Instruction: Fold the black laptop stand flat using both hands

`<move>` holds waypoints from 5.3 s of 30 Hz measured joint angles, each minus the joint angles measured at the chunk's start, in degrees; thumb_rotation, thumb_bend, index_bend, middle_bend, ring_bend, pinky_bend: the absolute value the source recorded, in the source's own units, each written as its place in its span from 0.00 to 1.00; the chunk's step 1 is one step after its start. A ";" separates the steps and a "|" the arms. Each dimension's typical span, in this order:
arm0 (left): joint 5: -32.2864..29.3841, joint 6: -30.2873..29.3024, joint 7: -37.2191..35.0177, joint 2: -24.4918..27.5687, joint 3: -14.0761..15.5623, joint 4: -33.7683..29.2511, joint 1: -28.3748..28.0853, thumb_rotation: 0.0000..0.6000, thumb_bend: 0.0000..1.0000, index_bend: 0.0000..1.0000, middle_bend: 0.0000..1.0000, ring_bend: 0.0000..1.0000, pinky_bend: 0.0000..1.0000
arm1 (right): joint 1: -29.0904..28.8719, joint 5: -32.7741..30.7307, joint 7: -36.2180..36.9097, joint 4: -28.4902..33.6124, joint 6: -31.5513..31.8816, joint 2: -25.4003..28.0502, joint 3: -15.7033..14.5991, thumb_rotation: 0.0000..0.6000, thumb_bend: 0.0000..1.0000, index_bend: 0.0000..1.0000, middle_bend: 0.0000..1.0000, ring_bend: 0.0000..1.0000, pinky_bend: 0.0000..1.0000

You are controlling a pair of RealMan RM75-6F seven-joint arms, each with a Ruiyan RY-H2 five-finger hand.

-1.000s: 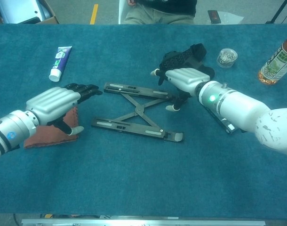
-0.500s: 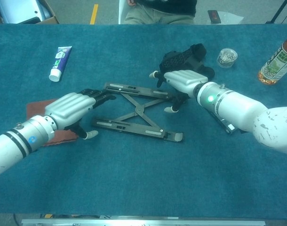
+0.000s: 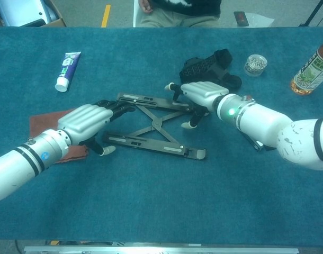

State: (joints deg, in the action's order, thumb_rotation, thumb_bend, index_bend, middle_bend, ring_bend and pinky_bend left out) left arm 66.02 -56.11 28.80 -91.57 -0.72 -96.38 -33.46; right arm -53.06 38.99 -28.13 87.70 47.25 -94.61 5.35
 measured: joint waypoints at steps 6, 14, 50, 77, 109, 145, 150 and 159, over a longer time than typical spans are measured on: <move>-0.25 0.27 -0.35 -1.23 -0.05 1.02 -0.40 1.00 0.28 0.00 0.00 0.00 0.00 | -0.01 0.16 0.27 0.15 0.00 0.21 -0.27 1.00 0.20 0.00 0.22 0.00 0.08; -0.30 0.57 -0.71 -2.61 -0.09 3.58 -0.92 1.00 0.28 0.00 0.00 0.00 0.00 | -0.20 0.08 0.41 0.18 -0.04 0.36 -0.43 1.00 0.20 0.00 0.22 0.00 0.08; 3.16 -0.57 -5.66 -5.68 -0.53 8.96 -0.81 1.00 0.28 0.00 0.00 0.00 0.00 | -0.87 -0.05 -0.01 1.71 0.32 -0.17 -1.21 1.00 0.20 0.00 0.22 0.00 0.08; 3.25 -0.20 -6.42 -6.51 -1.95 10.22 -1.47 1.00 0.28 0.00 0.00 0.00 0.00 | -1.47 0.71 0.77 7.13 -0.56 0.43 -2.33 1.00 0.20 0.00 0.22 0.00 0.08; 2.69 -2.24 -4.96 2.67 -2.77 5.15 -1.02 1.00 0.28 0.00 0.00 0.00 0.00 | 3.42 7.84 6.08 17.54 7.56 12.50 -1.91 1.00 0.20 0.00 0.21 0.00 0.08; 11.58 -30.44 -16.54 24.68 -2.23 -0.18 20.06 1.00 0.28 0.00 0.00 0.00 0.00 | 33.75 34.06 7.13 18.99 43.78 22.77 -8.37 1.00 0.22 0.00 0.20 0.00 0.08; 9.75 -31.13 -13.87 25.10 -2.35 -1.10 21.64 1.00 0.28 0.00 0.00 0.00 0.00 | 35.61 34.71 6.78 18.17 44.13 23.09 -7.56 1.00 0.22 0.00 0.19 0.00 0.08; 9.70 -30.68 -11.82 25.45 -2.41 -2.27 22.65 1.00 0.28 0.00 0.00 0.00 0.00 | 36.84 34.46 7.20 17.70 41.33 22.75 -5.77 1.00 0.22 0.00 0.19 0.00 0.08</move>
State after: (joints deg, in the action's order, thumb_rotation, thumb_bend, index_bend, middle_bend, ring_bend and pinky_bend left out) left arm 75.71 -86.79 16.98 -66.13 -3.13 -98.65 -10.81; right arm -16.22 73.45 -20.94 105.39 88.58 -71.87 -0.42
